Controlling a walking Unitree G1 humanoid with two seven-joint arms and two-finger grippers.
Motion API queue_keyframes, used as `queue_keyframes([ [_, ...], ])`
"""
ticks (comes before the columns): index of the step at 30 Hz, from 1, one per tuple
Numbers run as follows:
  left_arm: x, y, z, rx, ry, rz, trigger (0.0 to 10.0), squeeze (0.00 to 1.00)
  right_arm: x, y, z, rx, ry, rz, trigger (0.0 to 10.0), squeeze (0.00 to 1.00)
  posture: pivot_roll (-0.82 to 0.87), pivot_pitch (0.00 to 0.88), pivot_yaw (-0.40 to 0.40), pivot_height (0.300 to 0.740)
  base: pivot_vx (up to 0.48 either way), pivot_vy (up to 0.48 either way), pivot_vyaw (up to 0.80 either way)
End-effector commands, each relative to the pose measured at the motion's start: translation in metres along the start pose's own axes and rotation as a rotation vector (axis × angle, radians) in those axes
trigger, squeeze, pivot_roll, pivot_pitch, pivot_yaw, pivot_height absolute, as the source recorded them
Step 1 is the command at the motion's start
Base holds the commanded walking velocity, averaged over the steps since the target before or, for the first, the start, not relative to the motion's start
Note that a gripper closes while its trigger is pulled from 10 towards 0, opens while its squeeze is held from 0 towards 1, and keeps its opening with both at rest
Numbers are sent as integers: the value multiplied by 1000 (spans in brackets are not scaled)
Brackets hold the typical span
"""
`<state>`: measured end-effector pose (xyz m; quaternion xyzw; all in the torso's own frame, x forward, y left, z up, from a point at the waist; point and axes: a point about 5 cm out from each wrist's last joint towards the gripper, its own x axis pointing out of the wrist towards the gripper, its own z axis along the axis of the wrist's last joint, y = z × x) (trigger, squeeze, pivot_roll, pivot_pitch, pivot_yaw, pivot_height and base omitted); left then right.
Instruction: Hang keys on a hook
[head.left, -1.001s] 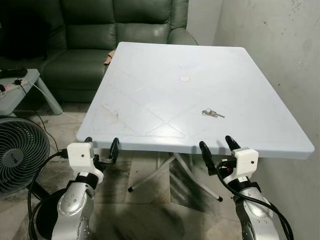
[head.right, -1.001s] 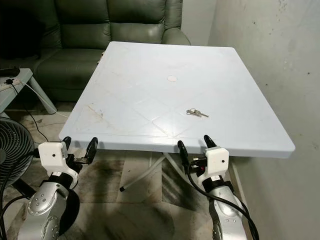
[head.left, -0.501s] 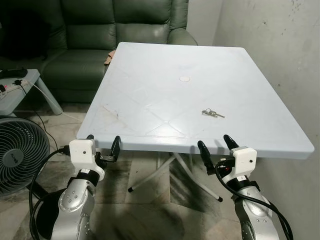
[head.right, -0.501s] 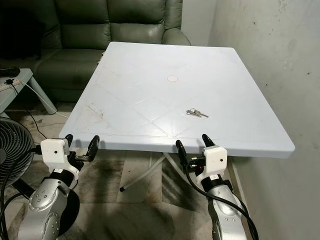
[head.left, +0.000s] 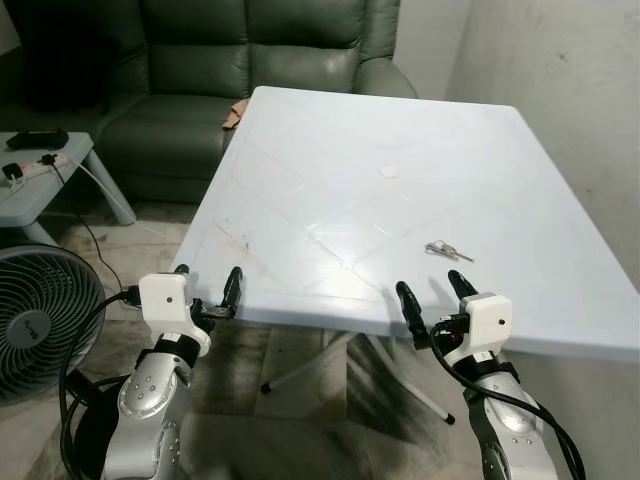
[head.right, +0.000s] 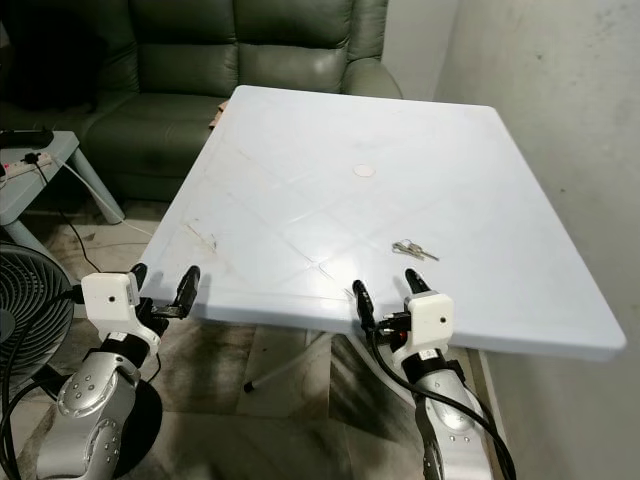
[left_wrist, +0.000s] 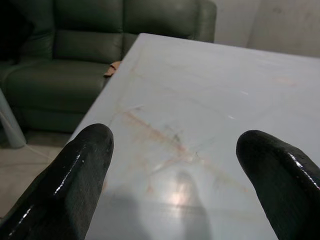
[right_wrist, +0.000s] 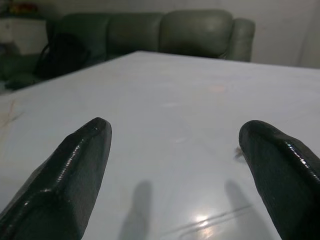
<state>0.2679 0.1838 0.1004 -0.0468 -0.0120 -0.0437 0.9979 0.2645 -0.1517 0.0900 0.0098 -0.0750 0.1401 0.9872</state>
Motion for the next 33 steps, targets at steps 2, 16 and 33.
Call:
queue_keyframes([
  [2, 3, -8, 2, -10, -2, -27, 10000, 0, -2, -7, 4, -21, -3, -13, 10000, 0, 33, 0, 8, 740, 386, 0, 0],
  [16, 3, -12, 3, 19, -22, -17, 10000, 0, 0, -9, 4, -28, 9, 2, 10000, 0, 38, 0, 1, 740, 153, 0, 0],
  [33, 4, -33, -1, 23, -10, -139, 10000, 0, 32, -57, 25, -169, 70, 114, 10000, 0, 39, 0, -21, 740, 0, 0, 0],
])
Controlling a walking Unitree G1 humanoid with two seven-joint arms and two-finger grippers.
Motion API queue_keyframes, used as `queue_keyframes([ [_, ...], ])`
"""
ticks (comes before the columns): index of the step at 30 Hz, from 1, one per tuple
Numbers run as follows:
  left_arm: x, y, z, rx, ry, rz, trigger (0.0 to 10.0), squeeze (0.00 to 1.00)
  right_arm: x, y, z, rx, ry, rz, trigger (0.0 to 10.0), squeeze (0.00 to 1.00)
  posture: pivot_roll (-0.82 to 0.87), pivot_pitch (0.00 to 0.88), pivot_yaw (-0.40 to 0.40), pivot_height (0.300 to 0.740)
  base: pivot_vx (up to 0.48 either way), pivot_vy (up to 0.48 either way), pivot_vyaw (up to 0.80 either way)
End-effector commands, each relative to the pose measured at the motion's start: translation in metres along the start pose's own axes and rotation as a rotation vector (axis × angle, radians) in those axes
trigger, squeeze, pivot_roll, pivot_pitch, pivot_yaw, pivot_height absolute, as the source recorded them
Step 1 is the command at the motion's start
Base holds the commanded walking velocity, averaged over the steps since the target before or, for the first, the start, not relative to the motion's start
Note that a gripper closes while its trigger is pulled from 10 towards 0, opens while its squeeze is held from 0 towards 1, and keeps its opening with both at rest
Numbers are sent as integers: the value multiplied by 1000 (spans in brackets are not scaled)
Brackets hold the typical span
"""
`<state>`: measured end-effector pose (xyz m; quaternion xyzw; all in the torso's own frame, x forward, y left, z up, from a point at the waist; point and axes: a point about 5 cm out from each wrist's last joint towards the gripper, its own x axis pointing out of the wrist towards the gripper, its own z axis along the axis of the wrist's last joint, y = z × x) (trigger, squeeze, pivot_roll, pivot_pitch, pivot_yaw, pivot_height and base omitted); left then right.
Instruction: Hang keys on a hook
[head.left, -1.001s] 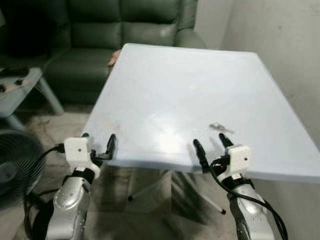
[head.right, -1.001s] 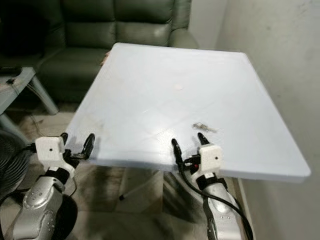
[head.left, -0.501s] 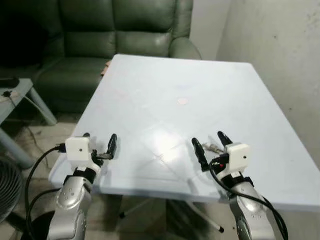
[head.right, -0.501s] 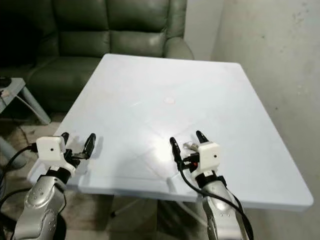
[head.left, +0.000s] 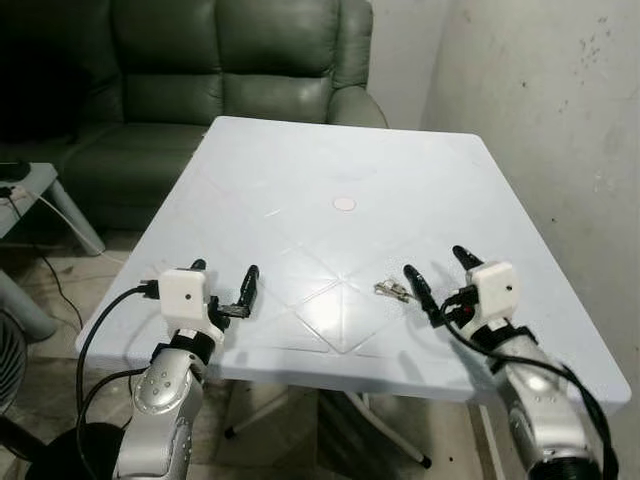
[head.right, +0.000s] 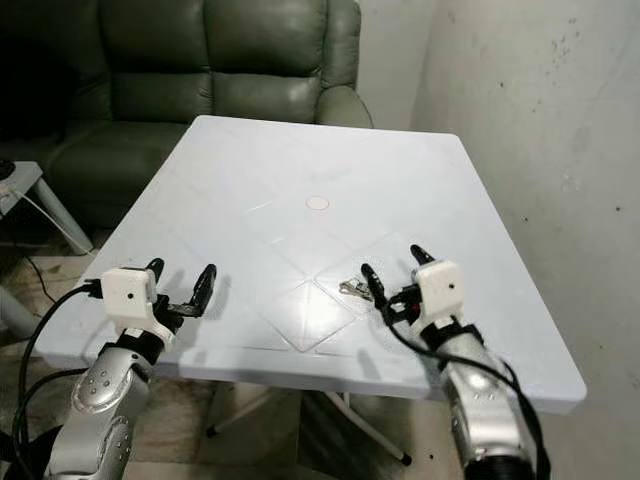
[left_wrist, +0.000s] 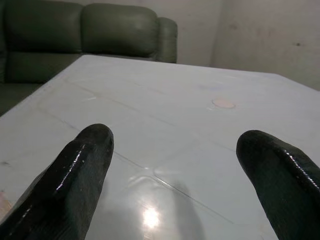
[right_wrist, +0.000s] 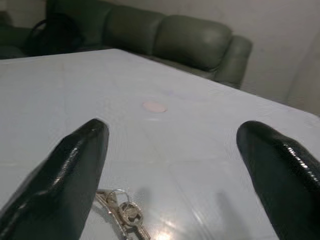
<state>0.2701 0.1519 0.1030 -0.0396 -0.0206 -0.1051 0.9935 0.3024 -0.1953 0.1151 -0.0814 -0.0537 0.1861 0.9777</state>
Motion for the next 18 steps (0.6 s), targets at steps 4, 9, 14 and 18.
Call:
queue_keyframes([
  [4, -3, -8, -3, 8, 8, -33, 10000, 0, 9, -10, 6, -11, 8, 37, 10000, 0, 42, 0, -29, 740, 0, 0, 0],
  [9, -7, -15, -5, 4, 14, -58, 10000, 0, 16, -16, 9, -23, 32, 105, 10000, 0, 48, 0, -39, 740, 0, 0, 0],
  [14, -10, -18, -6, -1, 18, -66, 10000, 0, 22, -20, 11, -28, 41, 144, 10000, 0, 51, 0, -46, 740, 0, 0, 0],
  [18, -12, -22, -7, -2, 21, -77, 10000, 0, 26, -21, 10, -26, 65, 203, 10000, 0, 52, 0, -51, 740, 0, 0, 0],
])
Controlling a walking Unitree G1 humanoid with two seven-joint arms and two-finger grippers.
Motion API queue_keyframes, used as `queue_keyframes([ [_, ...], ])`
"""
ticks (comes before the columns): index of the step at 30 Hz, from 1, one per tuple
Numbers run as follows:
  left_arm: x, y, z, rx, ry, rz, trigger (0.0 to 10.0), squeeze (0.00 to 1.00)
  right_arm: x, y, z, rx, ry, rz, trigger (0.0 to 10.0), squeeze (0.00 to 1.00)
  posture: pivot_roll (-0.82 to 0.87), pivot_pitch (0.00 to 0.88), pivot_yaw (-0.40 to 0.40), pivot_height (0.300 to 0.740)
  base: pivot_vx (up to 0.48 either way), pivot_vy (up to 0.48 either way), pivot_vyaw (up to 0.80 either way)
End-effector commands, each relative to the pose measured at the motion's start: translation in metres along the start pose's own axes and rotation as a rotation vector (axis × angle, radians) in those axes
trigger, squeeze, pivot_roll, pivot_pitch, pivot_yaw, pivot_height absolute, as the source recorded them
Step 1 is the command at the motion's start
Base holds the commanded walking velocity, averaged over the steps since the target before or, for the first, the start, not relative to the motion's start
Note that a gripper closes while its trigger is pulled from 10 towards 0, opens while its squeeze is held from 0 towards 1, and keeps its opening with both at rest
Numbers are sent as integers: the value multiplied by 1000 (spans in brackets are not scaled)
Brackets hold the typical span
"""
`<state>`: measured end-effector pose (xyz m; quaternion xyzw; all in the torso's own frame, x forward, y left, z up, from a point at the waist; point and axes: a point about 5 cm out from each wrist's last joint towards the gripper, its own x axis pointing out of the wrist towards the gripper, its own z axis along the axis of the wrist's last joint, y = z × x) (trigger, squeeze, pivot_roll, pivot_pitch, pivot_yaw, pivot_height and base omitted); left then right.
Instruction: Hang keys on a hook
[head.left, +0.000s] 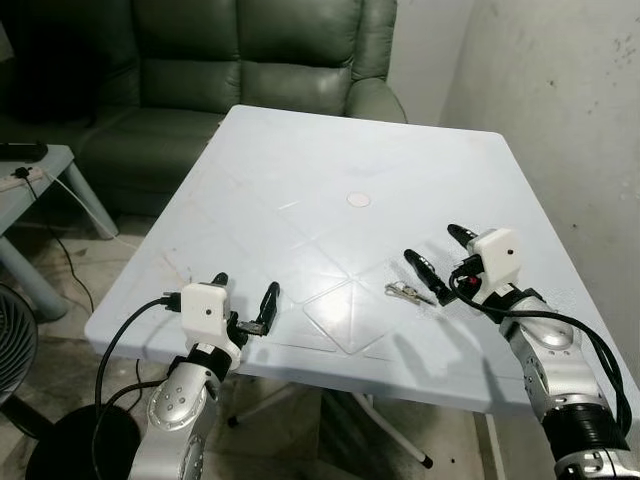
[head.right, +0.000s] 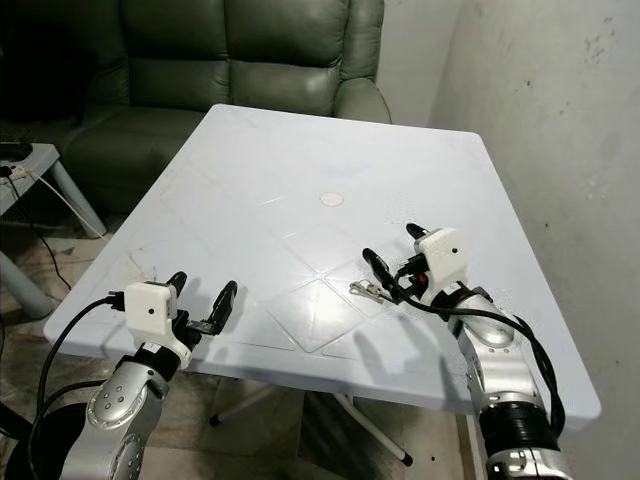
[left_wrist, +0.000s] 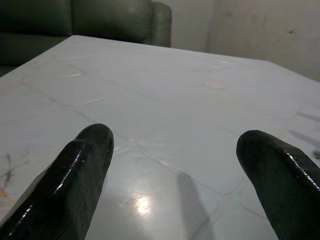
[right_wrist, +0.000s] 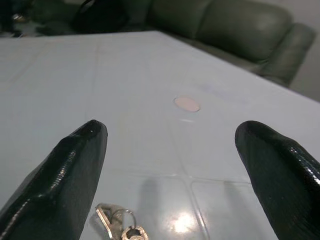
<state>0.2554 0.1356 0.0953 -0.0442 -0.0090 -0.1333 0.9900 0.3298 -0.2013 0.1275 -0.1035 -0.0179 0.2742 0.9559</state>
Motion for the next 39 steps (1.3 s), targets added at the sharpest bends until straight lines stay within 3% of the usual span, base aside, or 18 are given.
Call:
queue_keyframes([
  [1, -2, -5, 2, 10, -3, -28, 10000, 0, 2, -3, 2, -4, 16, 53, 10000, 0, 53, 0, -53, 740, 0, 0, 0],
  [15, -9, -23, 1, 17, 3, -101, 10000, 0, 12, -4, -12, 16, 207, 247, 10000, 0, 72, 0, -76, 740, 0, 0, 0],
  [31, -23, -37, 1, 26, 19, -134, 10000, 0, 23, 4, -17, 50, 255, 297, 10000, 0, 95, 19, -92, 740, 0, 0, 0],
  [39, -29, -42, 2, 29, 32, -144, 10000, 0, 28, 16, -23, 74, 252, 312, 10000, 0, 97, 49, -90, 740, 0, 0, 0],
])
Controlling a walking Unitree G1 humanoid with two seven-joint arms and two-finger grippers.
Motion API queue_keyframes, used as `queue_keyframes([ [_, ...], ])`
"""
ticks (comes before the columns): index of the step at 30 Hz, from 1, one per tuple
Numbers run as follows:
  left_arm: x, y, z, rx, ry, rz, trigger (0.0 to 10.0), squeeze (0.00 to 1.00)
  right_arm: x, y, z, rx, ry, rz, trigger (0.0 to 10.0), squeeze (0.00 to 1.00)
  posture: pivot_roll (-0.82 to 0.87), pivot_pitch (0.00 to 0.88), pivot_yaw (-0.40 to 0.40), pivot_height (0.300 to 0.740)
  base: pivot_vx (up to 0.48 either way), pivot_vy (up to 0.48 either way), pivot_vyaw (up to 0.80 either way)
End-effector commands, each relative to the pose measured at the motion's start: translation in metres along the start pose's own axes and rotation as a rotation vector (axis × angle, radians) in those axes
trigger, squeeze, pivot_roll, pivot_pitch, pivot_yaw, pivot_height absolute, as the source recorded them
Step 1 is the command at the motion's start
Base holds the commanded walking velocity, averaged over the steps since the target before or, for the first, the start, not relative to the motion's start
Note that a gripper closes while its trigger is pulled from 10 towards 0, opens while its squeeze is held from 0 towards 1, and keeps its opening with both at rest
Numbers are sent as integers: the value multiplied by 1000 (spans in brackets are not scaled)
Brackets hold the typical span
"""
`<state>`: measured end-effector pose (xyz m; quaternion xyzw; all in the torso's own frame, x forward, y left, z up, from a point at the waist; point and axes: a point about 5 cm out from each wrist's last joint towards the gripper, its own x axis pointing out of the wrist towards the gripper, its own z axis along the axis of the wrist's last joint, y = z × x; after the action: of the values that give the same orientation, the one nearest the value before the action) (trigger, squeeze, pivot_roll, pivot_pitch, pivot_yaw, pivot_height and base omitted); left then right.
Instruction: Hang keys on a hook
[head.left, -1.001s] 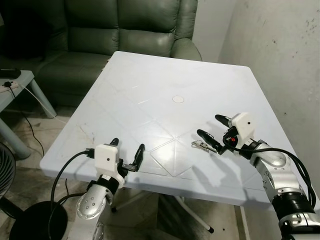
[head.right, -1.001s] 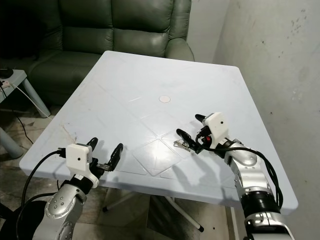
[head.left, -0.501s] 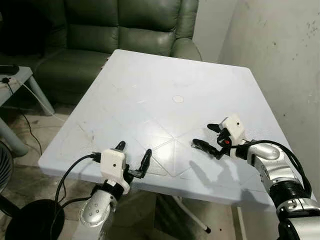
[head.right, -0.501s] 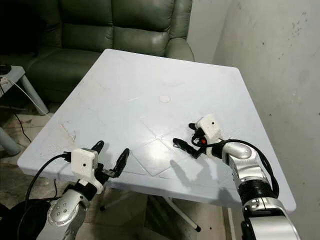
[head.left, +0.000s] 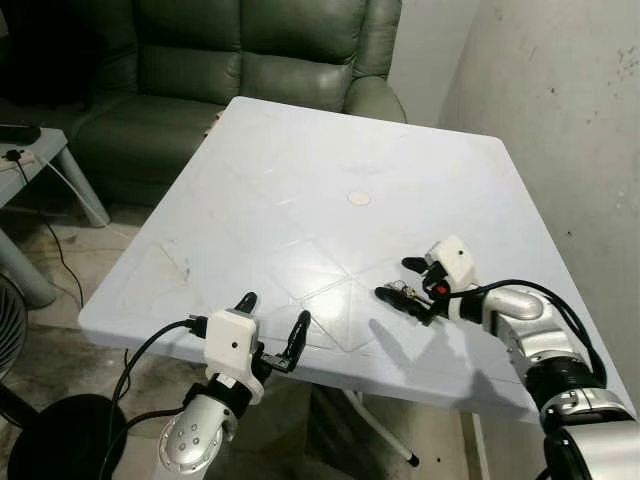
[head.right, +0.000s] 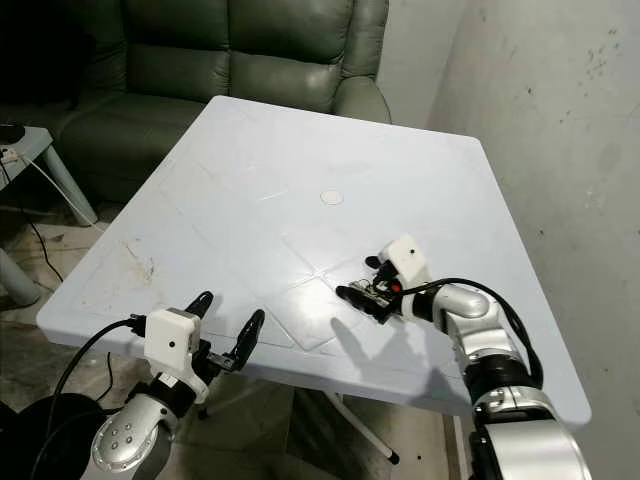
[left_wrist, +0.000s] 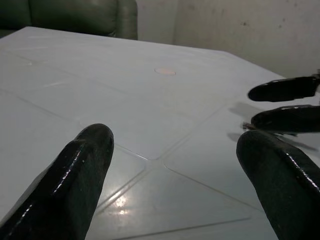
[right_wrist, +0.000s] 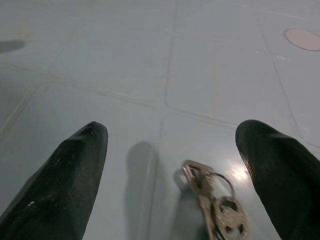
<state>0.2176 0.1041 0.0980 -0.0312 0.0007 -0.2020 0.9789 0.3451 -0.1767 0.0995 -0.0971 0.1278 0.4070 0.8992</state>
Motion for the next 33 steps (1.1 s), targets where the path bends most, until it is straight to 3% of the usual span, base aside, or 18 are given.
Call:
queue_keyframes([
  [1, -1, -1, 2, 8, 5, -6, 10000, 0, 2, -1, 2, -4, 5, -7, 10000, 0, 97, 49, -90, 740, 0, 0, 0],
  [7, -3, -2, 2, 6, 11, -5, 10000, 0, 4, 3, -4, 16, 26, -11, 10000, 0, 100, 60, -90, 740, 0, 0, 0],
  [22, -4, -3, 3, 2, 23, 0, 10000, 0, 3, -7, -5, 44, 67, -103, 10000, 0, 102, 72, -89, 740, 0, 0, 0],
  [23, -4, -3, 3, 2, 23, 0, 10000, 0, 3, -8, -4, 46, 65, -103, 9569, 0, 102, 72, -89, 740, 0, 0, 0],
  [24, -4, -3, 3, 1, 23, 0, 10000, 0, 2, -8, -4, 46, 65, -104, 7569, 0, 102, 72, -89, 740, 0, 0, 0],
  [25, -4, -3, 3, 2, 24, 0, 10000, 0, 1, -10, -4, 46, 64, -109, 4863, 0, 100, 72, -87, 740, 0, 0, 0],
  [26, -4, -3, 3, 2, 24, 0, 10000, 0, 0, -10, -4, 48, 63, -110, 4863, 0, 100, 72, -87, 740, 0, 0, 0],
  [29, -4, -3, 3, 3, 24, 0, 10000, 0, -1, -12, -3, 44, 65, -116, 2314, 0, 100, 71, -86, 740, 0, 0, 0],
  [30, -4, -3, 3, 3, 24, 0, 10000, 0, -1, -12, -3, 44, 65, -116, 2314, 0, 100, 71, -86, 740, 0, 0, 0],
  [31, -4, -3, 3, 5, 24, -1, 10000, 0, -3, -14, -2, 41, 66, -125, 0, 0, 98, 71, -85, 740, 0, 0, 0],
  [33, -3, -3, 3, 6, 24, -1, 10000, 0, -4, -16, -2, 40, 66, -128, 0, 0, 98, 71, -85, 740, 0, 0, 0],
])
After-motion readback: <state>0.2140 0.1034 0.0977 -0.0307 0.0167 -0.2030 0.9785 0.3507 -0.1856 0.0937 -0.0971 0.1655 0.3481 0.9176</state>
